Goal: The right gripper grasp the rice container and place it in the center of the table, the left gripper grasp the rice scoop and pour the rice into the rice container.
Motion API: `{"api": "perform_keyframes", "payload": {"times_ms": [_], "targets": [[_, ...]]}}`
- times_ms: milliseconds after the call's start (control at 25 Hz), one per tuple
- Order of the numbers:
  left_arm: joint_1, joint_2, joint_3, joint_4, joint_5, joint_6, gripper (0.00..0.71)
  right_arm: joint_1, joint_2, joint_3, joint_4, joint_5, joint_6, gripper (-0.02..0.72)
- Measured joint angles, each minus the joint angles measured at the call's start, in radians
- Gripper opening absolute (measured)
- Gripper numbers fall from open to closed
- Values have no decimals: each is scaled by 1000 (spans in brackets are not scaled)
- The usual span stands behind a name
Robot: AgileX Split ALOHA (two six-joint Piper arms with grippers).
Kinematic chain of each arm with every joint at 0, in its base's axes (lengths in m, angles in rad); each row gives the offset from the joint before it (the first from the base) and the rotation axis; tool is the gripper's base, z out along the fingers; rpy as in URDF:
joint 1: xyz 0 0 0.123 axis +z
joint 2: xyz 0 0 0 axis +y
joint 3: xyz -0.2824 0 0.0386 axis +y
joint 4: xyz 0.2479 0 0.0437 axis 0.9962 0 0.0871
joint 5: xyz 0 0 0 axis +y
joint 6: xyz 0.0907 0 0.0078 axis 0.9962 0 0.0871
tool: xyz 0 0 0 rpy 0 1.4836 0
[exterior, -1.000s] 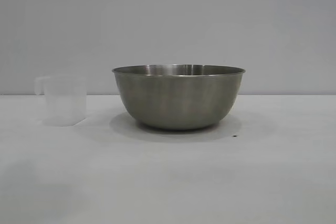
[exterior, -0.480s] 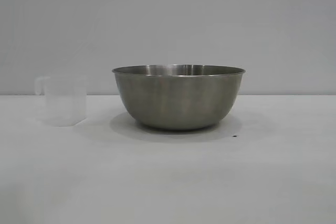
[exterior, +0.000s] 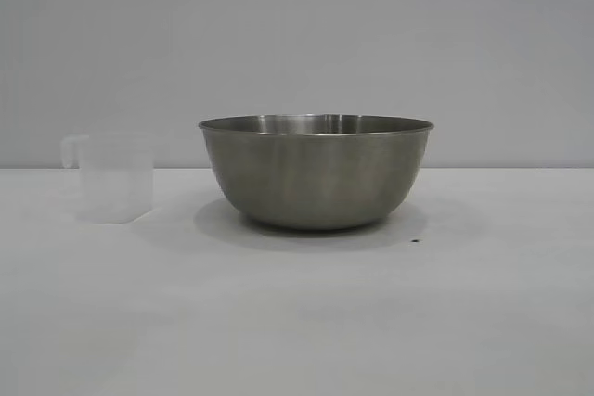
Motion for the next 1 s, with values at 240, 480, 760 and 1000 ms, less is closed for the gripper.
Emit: {"api": "perform_keyframes", "payload": {"times_ms": [240, 480, 760, 1000], "targets": [[0, -18, -4, 18, 94, -66, 238, 0, 0, 0, 0, 0, 0, 315], [0, -148, -12, 86, 208, -136, 238, 0, 0, 0, 0, 0, 0, 315], [2, -196, -14, 104, 318, -154, 238, 0, 0, 0, 0, 2, 0, 315], [2, -197, -12, 104, 347, -156, 238, 0, 0, 0, 0, 2, 0, 315]]}}
